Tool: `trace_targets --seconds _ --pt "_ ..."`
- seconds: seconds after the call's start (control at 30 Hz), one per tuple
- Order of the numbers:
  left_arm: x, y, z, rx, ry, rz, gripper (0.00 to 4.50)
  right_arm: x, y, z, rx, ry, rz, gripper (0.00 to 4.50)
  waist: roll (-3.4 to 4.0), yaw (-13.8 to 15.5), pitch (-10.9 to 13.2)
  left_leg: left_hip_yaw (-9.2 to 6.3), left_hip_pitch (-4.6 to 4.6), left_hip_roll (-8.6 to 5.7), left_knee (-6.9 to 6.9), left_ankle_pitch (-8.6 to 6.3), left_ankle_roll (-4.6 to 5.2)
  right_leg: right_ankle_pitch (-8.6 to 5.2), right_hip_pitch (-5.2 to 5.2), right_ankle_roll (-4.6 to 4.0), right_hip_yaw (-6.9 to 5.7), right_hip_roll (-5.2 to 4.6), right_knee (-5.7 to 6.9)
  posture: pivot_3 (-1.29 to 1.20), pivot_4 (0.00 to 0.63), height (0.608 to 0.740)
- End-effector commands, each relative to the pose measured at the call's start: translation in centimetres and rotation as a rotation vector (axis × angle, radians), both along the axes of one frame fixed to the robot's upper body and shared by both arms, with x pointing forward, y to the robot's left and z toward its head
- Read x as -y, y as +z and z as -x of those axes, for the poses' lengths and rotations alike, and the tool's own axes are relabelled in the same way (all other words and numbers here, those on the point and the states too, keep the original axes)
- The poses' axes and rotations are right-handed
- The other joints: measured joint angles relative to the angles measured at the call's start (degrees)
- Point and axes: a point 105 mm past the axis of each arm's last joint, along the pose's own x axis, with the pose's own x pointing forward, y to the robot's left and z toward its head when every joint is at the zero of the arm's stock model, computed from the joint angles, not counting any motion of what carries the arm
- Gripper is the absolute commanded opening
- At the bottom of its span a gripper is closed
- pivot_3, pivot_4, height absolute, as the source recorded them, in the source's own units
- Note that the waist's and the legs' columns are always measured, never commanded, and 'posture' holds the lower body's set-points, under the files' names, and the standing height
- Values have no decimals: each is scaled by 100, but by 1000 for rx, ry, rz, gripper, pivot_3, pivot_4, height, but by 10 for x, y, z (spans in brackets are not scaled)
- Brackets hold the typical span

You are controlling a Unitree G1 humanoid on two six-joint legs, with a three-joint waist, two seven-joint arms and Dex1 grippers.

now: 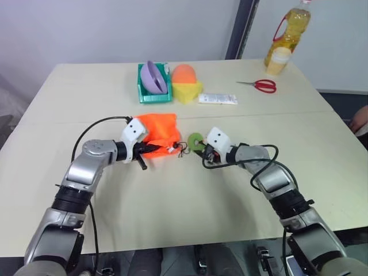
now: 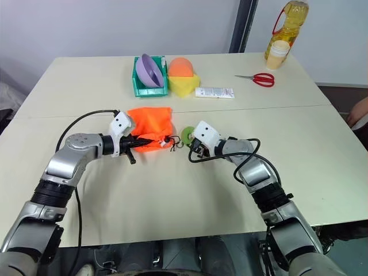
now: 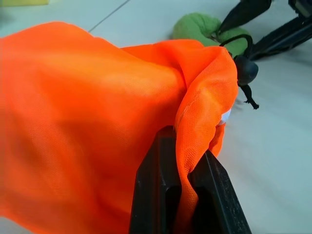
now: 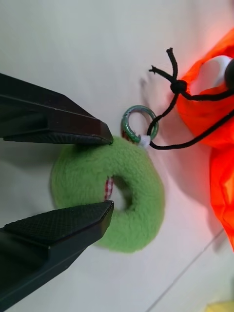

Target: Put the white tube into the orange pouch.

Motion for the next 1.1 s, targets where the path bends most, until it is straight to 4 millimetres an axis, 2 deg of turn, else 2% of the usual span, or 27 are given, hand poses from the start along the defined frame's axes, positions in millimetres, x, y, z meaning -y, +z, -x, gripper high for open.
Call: trace_targets --seconds 0.03,0.27,0.5,0.53,0.57,0.63,0.77,0.9,1.0,1.1 --pt "-2 15 5 23 -12 40 927 -5 9 5 5 35 -24 1911 0 1 0 0 0 0 0 0 0 0 0 0 0 0 0 0 150 726" --pt "-2 18 10 18 -23 46 4398 -8 6 11 1 77 25 1911 0 8 0 -1 0 0 1 0 0 0 0 0 -1 0 2 0 150 726" --pt "-16 28 15 47 10 68 4398 1 -2 -5 -15 -11 74 1911 0 -10 0 -1 3 2 1 0 0 0 0 0 0 1 3 0 150 726" --pt "-19 30 14 57 27 72 4455 4 -1 -6 -8 -22 84 1353 0 -4 0 -2 3 2 2 0 0 0 0 -1 0 1 4 0 150 726" --pt "-22 33 14 63 40 80 4455 6 0 -6 -6 -31 85 1027 0 -1 0 -2 3 2 3 0 -1 0 0 -1 0 1 4 0 150 726" --pt "-25 38 14 78 54 100 4455 11 4 -4 1 -35 81 46 0 22 0 -2 3 2 6 0 -1 0 3 -1 -1 0 4 0 150 726" --pt "-29 50 13 113 80 144 4455 21 21 13 28 -22 64 16 0 64 0 -1 2 -4 7 0 -1 0 8 0 -2 -13 2 0 150 726" --pt "-26 51 13 130 65 132 4455 42 46 47 33 -6 22 16 0 48 0 -1 -4 -8 5 0 0 0 6 1 -1 -15 -4 0 150 726" --pt "-16 51 12 137 24 126 4455 55 55 67 35 -8 47 16 0 29 0 -4 0 -5 4 0 -1 0 7 1 -2 -9 -3 0 150 726" --pt "3 51 13 127 -59 128 4455 66 63 80 32 -19 67 16 0 31 0 -7 9 -3 5 0 -1 -1 12 0 -2 -2 -2 0 150 726"
